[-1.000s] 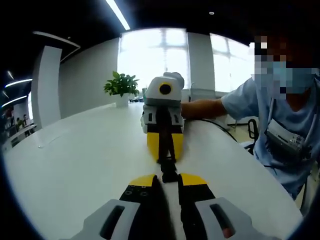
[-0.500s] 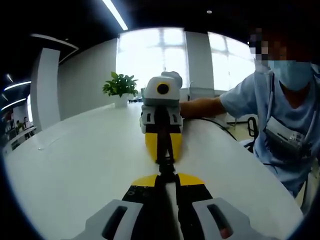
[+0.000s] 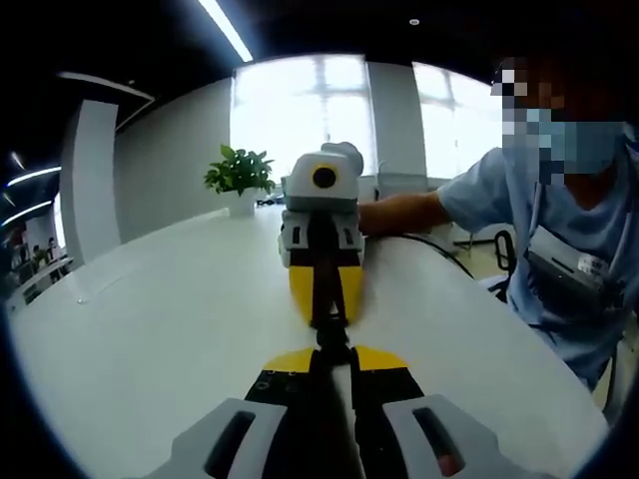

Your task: Snap the two parts of the plastic buckle together until the buckle closes and remains connected.

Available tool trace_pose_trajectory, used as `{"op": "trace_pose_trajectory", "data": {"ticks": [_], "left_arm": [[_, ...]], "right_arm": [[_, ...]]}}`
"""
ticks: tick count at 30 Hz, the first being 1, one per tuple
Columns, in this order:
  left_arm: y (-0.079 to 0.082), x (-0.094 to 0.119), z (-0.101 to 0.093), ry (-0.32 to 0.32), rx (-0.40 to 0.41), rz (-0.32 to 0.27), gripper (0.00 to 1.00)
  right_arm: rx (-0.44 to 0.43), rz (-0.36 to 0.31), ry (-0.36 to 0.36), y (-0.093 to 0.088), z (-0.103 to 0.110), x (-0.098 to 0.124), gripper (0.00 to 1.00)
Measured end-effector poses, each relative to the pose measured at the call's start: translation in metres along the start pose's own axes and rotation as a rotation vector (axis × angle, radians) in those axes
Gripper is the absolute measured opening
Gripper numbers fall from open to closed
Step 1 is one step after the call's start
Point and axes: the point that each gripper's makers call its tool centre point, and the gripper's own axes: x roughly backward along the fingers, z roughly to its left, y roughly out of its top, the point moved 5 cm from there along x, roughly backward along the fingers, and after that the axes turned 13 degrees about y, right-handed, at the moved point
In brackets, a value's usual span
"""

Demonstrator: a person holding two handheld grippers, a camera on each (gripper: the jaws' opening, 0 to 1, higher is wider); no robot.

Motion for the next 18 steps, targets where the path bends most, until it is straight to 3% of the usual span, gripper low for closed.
{"op": "trace_pose_trajectory", "data": {"ticks": [18], "left_arm": [[-0.0013,-0.0006,0.0005,-0.015,-0.008,-0.002,0.10]], "right_arm": [[0.021,-0.002,0.028,-0.0001,-0.0011,-0.0034,0.10]]}}
